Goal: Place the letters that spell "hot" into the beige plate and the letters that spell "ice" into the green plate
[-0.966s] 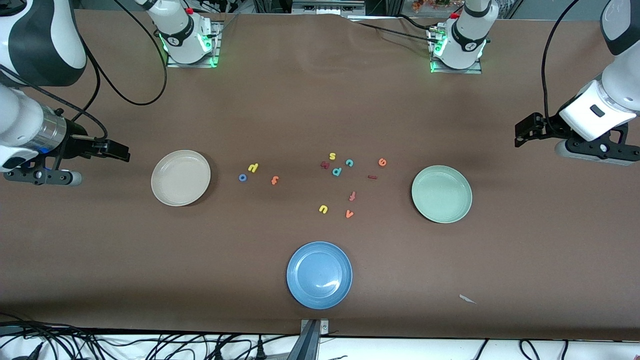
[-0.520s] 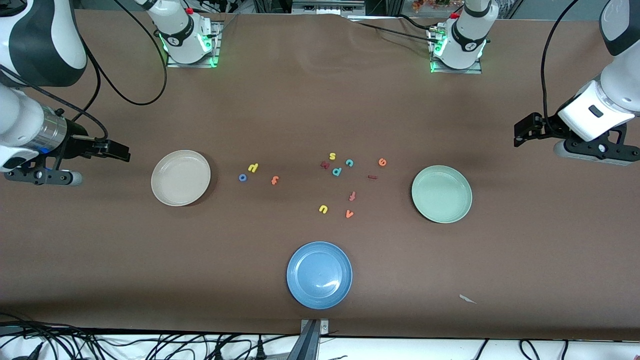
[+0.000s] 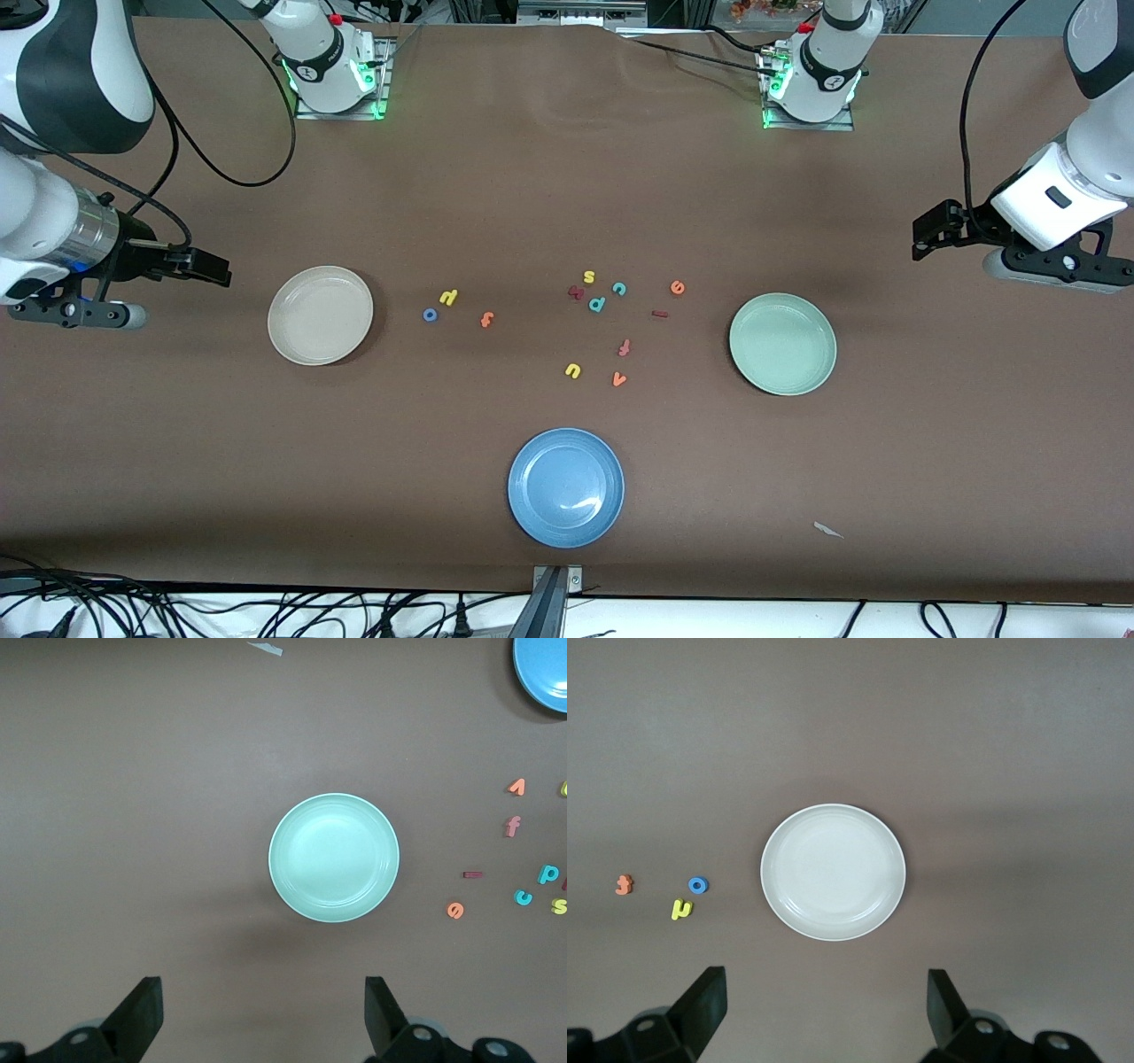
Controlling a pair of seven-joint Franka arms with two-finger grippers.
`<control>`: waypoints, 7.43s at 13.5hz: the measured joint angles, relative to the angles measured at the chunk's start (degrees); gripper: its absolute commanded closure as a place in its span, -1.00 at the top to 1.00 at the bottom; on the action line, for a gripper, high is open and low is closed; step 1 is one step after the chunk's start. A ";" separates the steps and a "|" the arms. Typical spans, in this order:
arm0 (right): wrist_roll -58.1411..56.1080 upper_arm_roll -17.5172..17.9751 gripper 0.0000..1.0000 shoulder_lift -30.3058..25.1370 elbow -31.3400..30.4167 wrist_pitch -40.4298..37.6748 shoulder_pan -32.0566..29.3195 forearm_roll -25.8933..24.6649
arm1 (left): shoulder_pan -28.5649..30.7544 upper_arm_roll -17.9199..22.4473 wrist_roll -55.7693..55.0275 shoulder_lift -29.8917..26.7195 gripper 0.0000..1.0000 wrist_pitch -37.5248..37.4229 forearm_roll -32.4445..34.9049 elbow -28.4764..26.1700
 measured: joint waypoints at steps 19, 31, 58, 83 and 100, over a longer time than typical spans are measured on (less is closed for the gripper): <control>23.75 1.65 0.99 3.82 -0.72 4.19 7.89 0.08 | -12.70 -5.52 2.27 12.83 1.00 5.98 -0.73 0.09; 48.15 1.74 0.87 17.12 -14.31 29.37 16.75 0.08 | -19.68 -9.23 28.00 27.21 1.00 18.59 -2.31 -0.07; 50.62 1.74 -0.10 19.39 -25.77 47.97 18.88 0.08 | -21.55 -9.05 42.36 33.26 -0.67 42.60 9.29 -12.89; 24.02 -13.46 -0.48 9.47 -22.18 26.69 19.00 -0.62 | -5.44 -9.27 45.80 28.17 1.00 29.94 14.55 -10.64; 27.54 -3.90 0.98 10.65 -23.08 31.63 18.61 3.37 | -6.97 -22.20 4.12 26.18 0.78 43.74 12.69 -26.13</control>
